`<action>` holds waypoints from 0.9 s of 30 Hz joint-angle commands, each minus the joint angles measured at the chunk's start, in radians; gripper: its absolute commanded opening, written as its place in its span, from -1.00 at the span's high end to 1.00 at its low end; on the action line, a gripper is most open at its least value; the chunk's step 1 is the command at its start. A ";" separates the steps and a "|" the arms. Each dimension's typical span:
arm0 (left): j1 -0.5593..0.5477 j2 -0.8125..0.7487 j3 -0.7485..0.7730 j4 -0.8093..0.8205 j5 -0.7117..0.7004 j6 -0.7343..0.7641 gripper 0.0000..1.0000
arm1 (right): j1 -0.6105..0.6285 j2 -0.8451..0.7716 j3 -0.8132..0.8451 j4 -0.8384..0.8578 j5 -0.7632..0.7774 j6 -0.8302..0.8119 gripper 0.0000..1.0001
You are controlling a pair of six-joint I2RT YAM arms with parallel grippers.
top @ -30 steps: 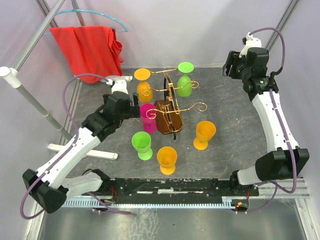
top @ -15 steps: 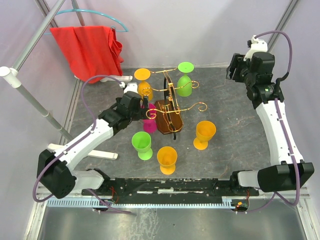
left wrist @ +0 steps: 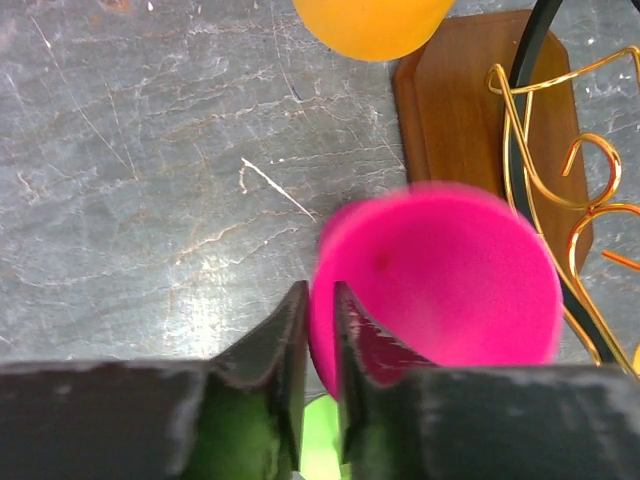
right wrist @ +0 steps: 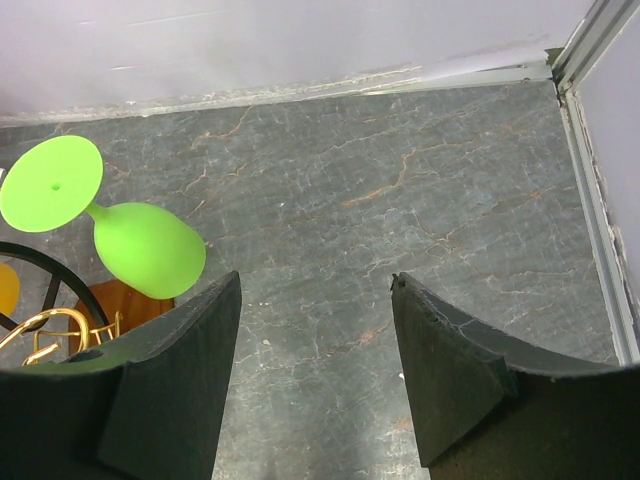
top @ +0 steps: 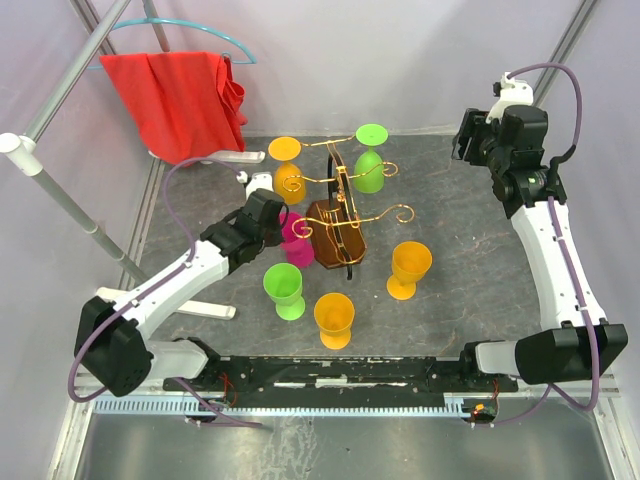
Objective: Place the wine glass upside down on the wine glass rack
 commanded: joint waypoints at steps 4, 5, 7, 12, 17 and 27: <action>-0.004 -0.042 0.019 0.025 -0.032 -0.036 0.95 | 0.001 -0.016 0.007 0.051 0.002 -0.007 -0.39; -0.004 -0.052 0.027 0.015 -0.056 -0.035 0.95 | 0.001 -0.017 0.010 0.052 0.001 -0.007 -0.39; -0.003 -0.088 0.047 -0.012 -0.129 -0.024 0.95 | 0.001 -0.015 0.016 0.054 0.001 -0.006 -0.39; -0.003 -0.183 0.135 -0.082 -0.394 0.089 0.95 | 0.000 -0.008 0.044 0.053 -0.006 -0.003 -0.39; -0.003 -0.263 0.229 -0.064 -0.674 0.259 0.95 | 0.001 -0.001 0.089 0.083 -0.118 0.004 -0.37; -0.002 -0.363 0.161 0.831 -0.385 0.805 0.95 | 0.010 0.105 0.274 0.142 -0.413 0.269 -0.37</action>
